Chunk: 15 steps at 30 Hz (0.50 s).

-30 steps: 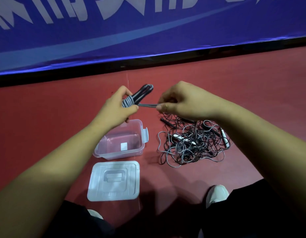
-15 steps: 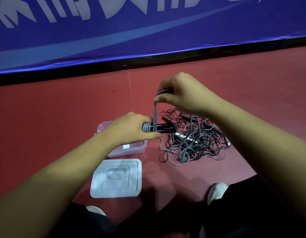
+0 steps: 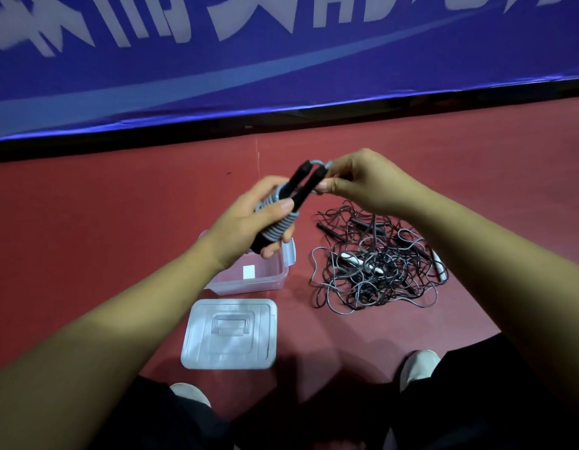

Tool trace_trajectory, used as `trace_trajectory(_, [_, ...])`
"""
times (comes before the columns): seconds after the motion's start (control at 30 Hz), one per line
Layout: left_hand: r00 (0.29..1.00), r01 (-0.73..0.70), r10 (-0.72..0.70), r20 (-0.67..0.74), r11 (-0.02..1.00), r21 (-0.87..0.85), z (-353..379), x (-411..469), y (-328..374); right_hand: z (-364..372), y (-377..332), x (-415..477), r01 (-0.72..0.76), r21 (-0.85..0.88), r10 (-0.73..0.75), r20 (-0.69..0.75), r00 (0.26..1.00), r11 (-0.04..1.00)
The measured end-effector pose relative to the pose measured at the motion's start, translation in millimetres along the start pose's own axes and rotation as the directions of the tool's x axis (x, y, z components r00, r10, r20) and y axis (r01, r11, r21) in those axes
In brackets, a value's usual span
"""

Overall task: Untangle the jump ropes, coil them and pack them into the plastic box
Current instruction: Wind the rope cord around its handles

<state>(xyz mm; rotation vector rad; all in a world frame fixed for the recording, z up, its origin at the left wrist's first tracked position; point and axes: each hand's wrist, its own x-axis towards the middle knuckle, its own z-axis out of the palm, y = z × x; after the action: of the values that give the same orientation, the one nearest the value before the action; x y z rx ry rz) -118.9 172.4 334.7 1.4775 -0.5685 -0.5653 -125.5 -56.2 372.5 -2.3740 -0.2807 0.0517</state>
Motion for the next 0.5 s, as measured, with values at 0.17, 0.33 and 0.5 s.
trace_trajectory(0.17, [0.994, -0.007, -0.015, -0.104, 0.979, -0.206, -2.6, -0.1, 0.8, 5.7, -3.0, -6.6, -0.056, 0.077, 0.043, 0.162, 0.986, 0.995])
trace_trajectory(0.33, [0.981, 0.029, -0.061, -0.182, 0.984, -0.174, -7.0, -3.6, 2.2, 10.5, -9.9, -12.9, -0.094, 0.112, 0.066, 0.235, 0.97, 0.989])
trace_trajectory(0.5, [0.948, 0.062, -0.09, -0.305, 0.993, -0.098, -8.0, -7.7, 4.9, 12.7, -15.4, -14.5, -0.033, -0.023, 0.037, 0.204, 0.978, 0.999])
